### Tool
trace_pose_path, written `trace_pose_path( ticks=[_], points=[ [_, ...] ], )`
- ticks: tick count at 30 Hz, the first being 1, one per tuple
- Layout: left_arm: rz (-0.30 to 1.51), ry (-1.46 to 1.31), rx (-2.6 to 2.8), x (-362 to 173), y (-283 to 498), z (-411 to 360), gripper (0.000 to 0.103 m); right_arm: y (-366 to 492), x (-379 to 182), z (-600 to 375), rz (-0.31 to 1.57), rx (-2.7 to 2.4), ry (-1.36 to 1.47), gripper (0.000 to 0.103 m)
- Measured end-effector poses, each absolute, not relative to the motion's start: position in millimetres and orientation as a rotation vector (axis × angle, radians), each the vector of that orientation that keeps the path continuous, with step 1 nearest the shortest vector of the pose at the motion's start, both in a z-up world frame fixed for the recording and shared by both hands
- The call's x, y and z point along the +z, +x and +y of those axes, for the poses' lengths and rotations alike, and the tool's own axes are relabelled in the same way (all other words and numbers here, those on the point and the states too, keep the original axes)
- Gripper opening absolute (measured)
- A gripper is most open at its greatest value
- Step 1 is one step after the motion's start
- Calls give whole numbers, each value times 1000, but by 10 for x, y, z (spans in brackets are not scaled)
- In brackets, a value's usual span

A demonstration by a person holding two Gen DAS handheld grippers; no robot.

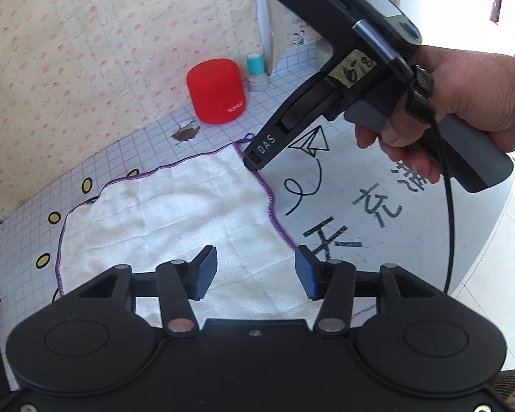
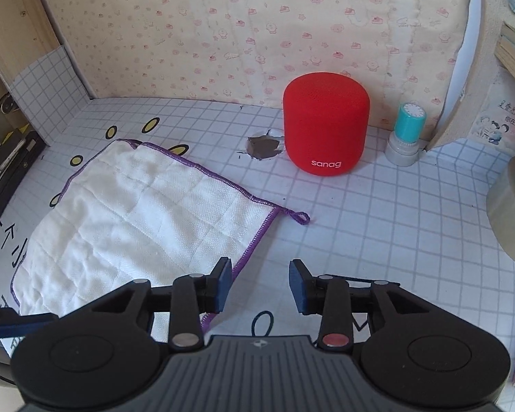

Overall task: Fold towel
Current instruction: 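Open both grippers to release the towel's purple edge, then move both open grippers back over the spread white towel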

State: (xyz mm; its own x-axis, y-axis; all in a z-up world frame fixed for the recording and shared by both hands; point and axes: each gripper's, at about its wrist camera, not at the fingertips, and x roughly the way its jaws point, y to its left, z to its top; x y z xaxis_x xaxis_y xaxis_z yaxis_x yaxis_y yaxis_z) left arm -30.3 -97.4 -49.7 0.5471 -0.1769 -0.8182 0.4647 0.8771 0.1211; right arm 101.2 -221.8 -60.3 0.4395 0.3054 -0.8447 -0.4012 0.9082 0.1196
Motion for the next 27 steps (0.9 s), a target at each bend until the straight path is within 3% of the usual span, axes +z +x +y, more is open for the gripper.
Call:
trace_pose_path(
  ticks=[12, 17, 27],
  points=[
    [951, 323, -291, -644, -152, -735, 53, 1126, -702, -1887, 1029, 492, -133, 37],
    [975, 327, -286, -760, -157, -710, 53, 1177, -742, -1889, 1022, 463, -143, 51],
    [1034, 311, -288, -1001, -189, -722, 53, 1219, -894, -1765, 1005, 462, -235, 56]
  ],
)
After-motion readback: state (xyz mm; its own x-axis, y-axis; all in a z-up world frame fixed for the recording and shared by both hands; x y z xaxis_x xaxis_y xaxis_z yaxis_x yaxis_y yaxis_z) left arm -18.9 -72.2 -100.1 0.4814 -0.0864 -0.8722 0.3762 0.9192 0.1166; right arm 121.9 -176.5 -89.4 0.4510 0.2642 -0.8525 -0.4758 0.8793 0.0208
